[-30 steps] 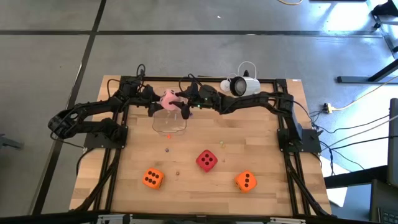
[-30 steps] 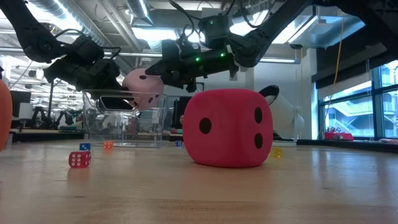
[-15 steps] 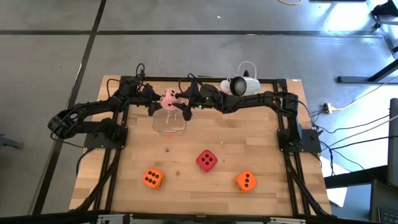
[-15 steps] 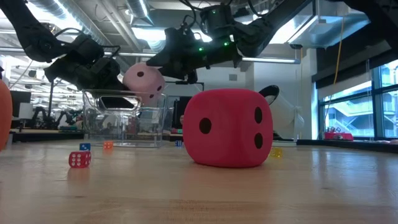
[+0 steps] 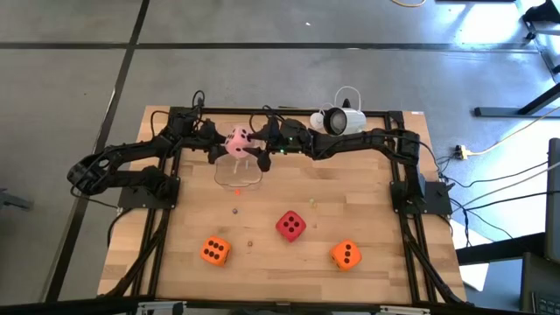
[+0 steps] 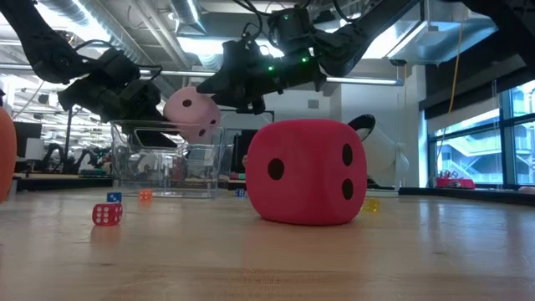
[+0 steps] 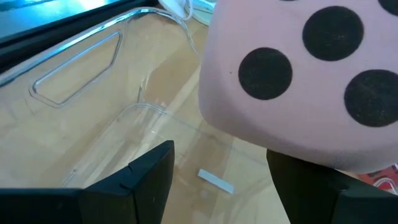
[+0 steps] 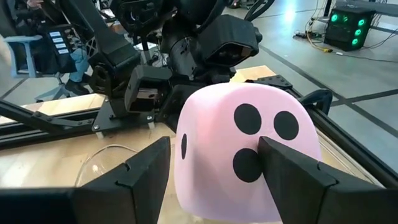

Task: Pick & Place Dice
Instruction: Put the large pink die into the transparent bin, then adjust the transparent bin on the table

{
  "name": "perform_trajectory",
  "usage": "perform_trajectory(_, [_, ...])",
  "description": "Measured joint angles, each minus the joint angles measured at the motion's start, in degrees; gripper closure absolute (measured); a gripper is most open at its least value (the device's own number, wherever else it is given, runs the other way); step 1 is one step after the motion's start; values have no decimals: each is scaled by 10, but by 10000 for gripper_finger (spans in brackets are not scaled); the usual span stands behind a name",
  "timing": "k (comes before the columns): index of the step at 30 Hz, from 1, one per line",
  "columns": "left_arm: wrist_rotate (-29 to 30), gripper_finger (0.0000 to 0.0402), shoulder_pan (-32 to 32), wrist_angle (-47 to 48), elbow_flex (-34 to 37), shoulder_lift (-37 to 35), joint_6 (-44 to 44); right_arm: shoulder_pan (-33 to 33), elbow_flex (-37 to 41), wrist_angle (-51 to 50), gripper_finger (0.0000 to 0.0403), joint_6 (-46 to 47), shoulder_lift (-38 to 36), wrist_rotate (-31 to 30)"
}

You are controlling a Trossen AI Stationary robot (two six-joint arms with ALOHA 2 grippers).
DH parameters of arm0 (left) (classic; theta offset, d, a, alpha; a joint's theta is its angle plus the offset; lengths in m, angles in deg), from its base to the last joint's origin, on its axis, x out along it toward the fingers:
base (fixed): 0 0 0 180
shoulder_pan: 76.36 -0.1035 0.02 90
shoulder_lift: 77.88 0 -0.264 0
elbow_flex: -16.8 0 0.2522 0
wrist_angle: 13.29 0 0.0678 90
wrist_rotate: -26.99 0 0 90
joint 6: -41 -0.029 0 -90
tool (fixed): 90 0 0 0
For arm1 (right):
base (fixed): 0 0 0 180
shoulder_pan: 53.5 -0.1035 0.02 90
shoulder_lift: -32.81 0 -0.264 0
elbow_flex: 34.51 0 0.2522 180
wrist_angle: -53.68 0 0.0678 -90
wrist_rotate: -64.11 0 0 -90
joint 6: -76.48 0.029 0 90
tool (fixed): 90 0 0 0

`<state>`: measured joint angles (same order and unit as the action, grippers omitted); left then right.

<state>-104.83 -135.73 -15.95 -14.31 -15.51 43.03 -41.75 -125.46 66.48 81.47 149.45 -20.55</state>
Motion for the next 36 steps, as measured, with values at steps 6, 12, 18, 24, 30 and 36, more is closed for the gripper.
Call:
perform_trajectory(6, [-4,149,0,1,0,0,25,2,0,0,160,-23,0,-39])
perform_trajectory(12, [-4,149,0,2,0,0,34,2,0,2,160,-31,0,-64])
perform_trajectory(18, [-6,149,0,2,0,0,58,2,0,3,160,-42,0,-64])
perform_trajectory(24, [-36,149,0,5,1,1,65,3,0,3,160,-65,0,-64])
perform_trajectory(30, [-77,149,0,5,-21,1,70,3,0,-3,160,-76,-16,-64])
perform_trajectory(36, [-109,149,10,4,-51,1,72,3,-1,-50,160,-75,-62,-64])
